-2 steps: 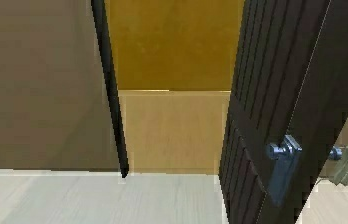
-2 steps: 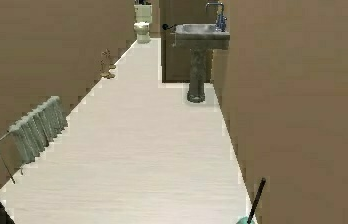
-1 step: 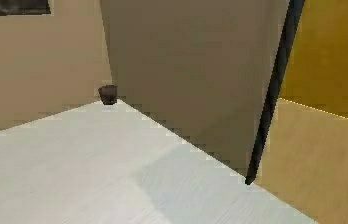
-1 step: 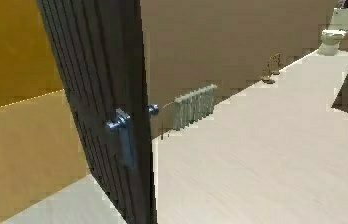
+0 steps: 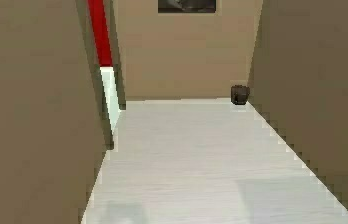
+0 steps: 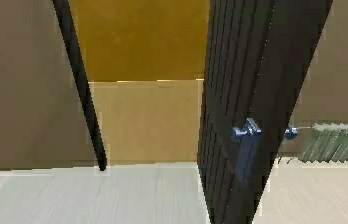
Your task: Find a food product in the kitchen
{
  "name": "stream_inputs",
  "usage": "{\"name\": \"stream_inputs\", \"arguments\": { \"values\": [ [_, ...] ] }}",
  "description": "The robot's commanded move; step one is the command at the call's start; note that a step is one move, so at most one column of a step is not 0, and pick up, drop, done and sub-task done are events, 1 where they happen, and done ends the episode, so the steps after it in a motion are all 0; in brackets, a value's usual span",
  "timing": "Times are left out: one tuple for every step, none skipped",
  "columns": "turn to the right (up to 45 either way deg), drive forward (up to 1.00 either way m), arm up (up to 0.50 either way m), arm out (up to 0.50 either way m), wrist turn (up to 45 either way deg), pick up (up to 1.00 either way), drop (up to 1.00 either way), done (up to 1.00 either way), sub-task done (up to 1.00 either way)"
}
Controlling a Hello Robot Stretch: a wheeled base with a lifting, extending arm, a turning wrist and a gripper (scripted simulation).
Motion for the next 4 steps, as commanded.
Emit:
{"name": "stream_inputs", "arguments": {
  "values": [
    [0.0,1.00,0.00,0.00,0.0,0.00,0.00,0.00,0.00],
    [-3.0,0.00,0.00,0.00,0.0,0.00,0.00,0.00,0.00],
    [0.0,1.00,0.00,0.00,0.0,0.00,0.00,0.00,0.00],
    [-9.0,0.00,0.00,0.00,0.0,0.00,0.00,0.00,0.00]
  ]
}}
